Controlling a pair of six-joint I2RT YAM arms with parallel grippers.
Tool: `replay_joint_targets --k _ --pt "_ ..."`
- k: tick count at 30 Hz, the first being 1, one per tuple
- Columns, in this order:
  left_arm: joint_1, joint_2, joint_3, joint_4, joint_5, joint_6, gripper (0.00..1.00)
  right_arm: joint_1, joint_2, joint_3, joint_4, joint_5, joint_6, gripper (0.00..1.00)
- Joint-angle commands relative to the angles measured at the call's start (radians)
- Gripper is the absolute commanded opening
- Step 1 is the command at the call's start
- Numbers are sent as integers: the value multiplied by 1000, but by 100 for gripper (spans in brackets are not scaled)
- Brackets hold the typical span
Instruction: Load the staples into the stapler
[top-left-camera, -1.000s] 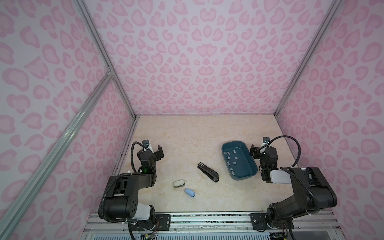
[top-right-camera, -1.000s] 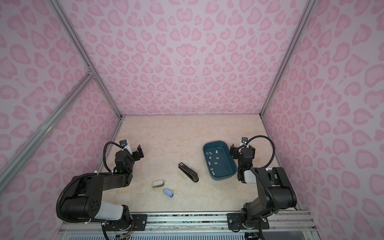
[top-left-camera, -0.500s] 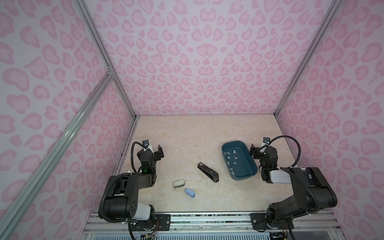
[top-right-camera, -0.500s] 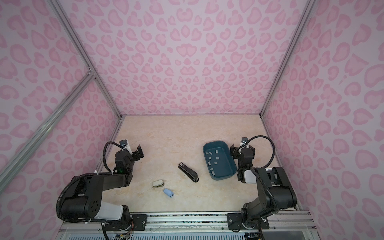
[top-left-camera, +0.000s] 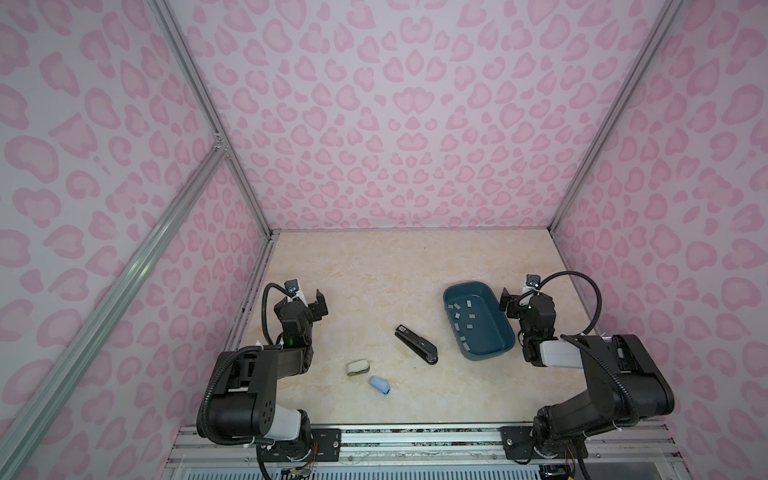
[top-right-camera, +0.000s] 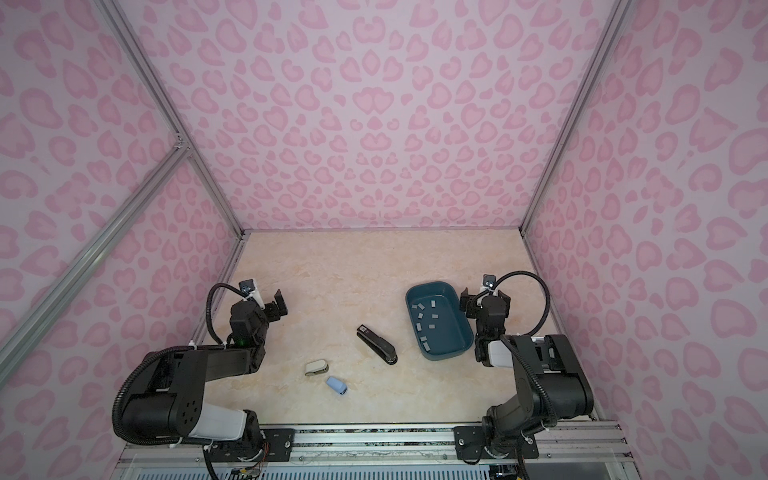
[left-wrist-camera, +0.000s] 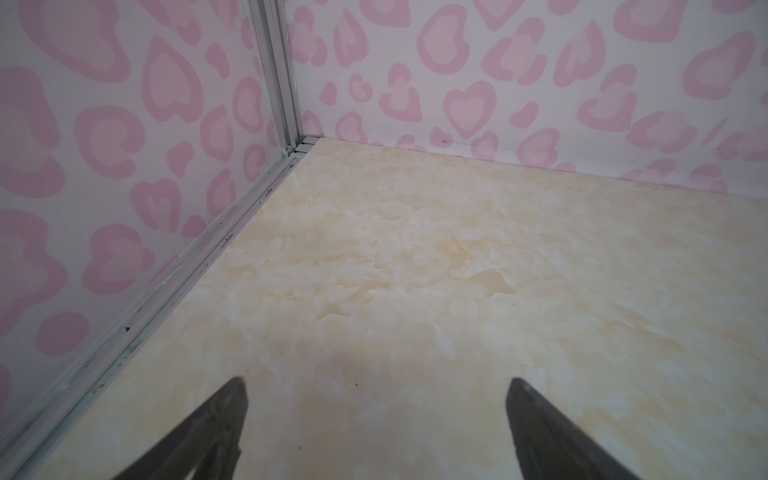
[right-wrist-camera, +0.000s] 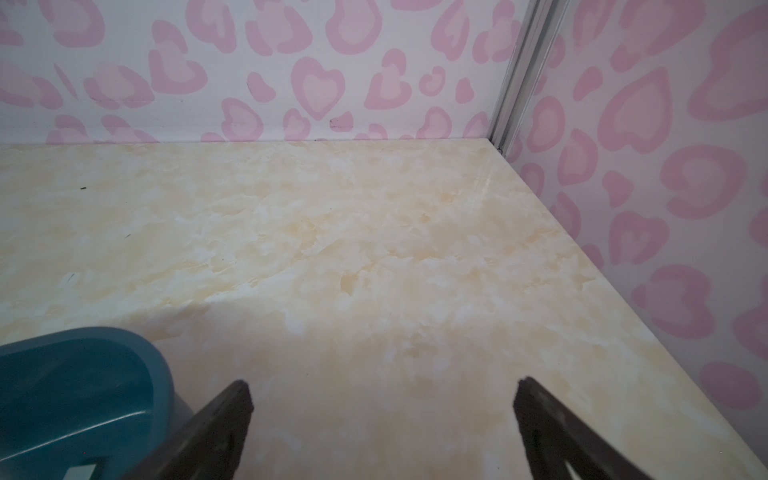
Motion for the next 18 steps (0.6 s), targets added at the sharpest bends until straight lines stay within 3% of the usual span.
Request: replay_joint_targets --k 1,4,7,10,14,16,18 --pt "-25 -115 51 -148 -40 -3 98 45 -87 12 -64 69 -32 100" --pt "-30 -212 63 -271 -3 -43 98 98 -206 132 -388 137 21 100" --pt "-36 -322 48 -295 71 -68 98 127 -272 276 -697 92 158 100" --pt "-39 -449 70 -375 244 -143 98 135 -312 379 -904 -36 309 100" --pt "-41 -571 152 -511 488 -269 98 139 -414 328 -808 -427 327 100" --pt "-41 -606 203 -609 505 -312 98 158 -464 314 -800 -480 377 100" --pt "-39 -634 219 -650 574 -312 98 235 -503 328 -866 -415 371 100"
